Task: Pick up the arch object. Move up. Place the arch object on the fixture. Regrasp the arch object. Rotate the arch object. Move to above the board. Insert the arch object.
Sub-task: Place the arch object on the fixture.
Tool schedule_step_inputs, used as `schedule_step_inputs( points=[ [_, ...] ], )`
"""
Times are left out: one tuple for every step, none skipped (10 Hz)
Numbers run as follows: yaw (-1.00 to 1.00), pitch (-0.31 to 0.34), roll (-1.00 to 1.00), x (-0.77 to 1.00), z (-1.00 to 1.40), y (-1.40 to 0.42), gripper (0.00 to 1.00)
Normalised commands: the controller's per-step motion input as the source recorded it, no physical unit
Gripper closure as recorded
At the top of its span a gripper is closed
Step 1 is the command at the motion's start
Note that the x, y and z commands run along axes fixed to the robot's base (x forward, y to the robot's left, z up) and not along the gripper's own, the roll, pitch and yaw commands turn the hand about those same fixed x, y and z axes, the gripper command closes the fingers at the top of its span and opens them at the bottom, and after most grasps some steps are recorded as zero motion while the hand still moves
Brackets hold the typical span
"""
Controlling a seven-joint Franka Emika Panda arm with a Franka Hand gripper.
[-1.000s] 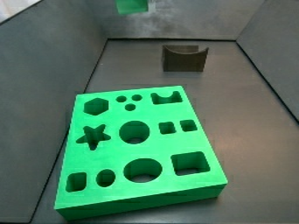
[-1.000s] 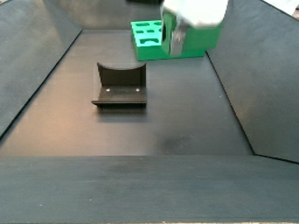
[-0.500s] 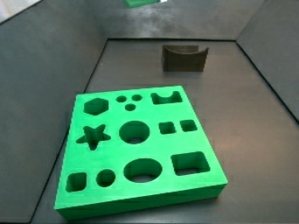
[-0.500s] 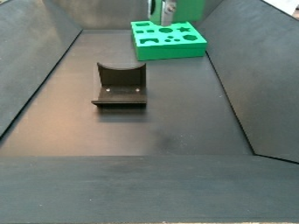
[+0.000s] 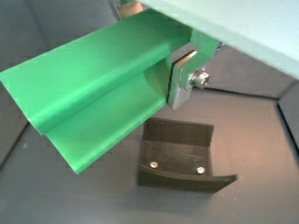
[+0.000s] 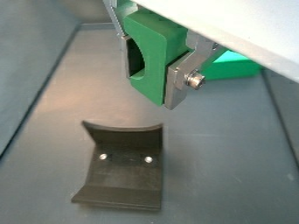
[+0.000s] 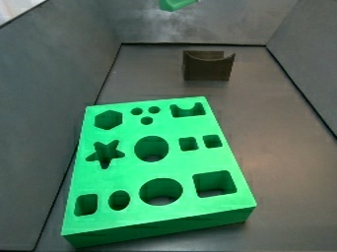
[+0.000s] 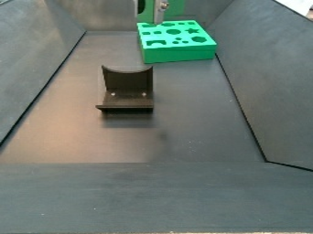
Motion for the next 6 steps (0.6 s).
schedule_step_inputs(
  points=[
    [1.0, 0.137, 0.03, 0.2, 0.01, -0.01, 1.0],
    [1.0, 0.154, 0.04, 0.12, 0.01, -0.01, 1.0],
    [1.0, 0.165, 0.04, 0.05, 0.01, -0.01, 1.0],
    [1.0, 0.176, 0.05, 0.04, 0.02, -0.01, 1.0],
    [1.0, 0.197, 0.06, 0.05, 0.02, -0.01, 1.0],
    [1.0, 0.22, 0.07, 0.06, 0.02, -0.01, 1.0]
  ],
)
